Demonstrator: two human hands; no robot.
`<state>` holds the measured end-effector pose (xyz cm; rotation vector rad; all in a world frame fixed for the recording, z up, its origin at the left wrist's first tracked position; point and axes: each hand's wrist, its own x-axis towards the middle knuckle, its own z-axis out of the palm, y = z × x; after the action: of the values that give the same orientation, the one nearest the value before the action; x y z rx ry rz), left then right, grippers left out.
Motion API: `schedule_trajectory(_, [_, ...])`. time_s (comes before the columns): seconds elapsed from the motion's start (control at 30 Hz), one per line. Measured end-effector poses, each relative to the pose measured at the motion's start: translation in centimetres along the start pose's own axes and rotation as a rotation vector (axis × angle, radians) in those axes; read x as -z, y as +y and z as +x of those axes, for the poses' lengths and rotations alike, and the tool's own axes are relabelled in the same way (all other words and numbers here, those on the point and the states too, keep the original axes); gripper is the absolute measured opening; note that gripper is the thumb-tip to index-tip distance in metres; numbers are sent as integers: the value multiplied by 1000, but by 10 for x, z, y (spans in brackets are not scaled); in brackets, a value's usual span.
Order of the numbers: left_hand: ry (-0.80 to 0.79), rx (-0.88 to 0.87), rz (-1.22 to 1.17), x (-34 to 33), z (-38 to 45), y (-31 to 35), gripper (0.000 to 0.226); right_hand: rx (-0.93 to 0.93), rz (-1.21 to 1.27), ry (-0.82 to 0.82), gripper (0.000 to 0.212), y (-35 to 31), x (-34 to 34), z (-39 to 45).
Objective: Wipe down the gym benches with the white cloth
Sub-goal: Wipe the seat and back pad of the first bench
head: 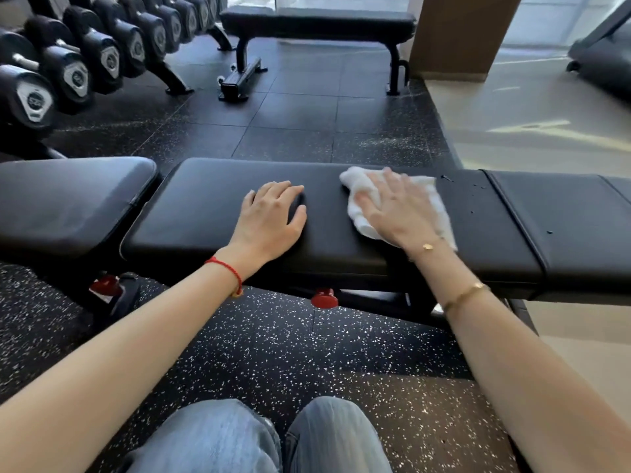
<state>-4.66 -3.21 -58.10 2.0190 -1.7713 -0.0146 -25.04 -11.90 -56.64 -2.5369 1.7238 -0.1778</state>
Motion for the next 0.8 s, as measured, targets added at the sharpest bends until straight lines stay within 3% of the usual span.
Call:
schedule_trajectory(0.1, [-24, 37, -2, -8, 8, 8, 46, 160, 31, -41, 61, -10, -3, -19])
schedule_trajectory(0.17, [-30, 41, 16, -12, 9, 7, 46, 209, 29, 18, 61, 7, -2, -50])
schedule_trajectory(0.3, [-18, 34, 43, -17, 8, 4, 48, 18, -42, 40, 61, 69, 13, -61])
schedule_trajectory(0.47, [19, 34, 65, -18, 7, 8, 47, -265, -48, 34, 62, 87, 24, 18])
schedule_trajectory(0.63, [51, 35, 39, -15, 7, 9, 45, 2, -6, -23, 59, 37, 8, 41])
schedule_trajectory(0.8, [52, 22, 33, -14, 6, 7, 44, 274, 56, -2, 67, 45, 1, -40])
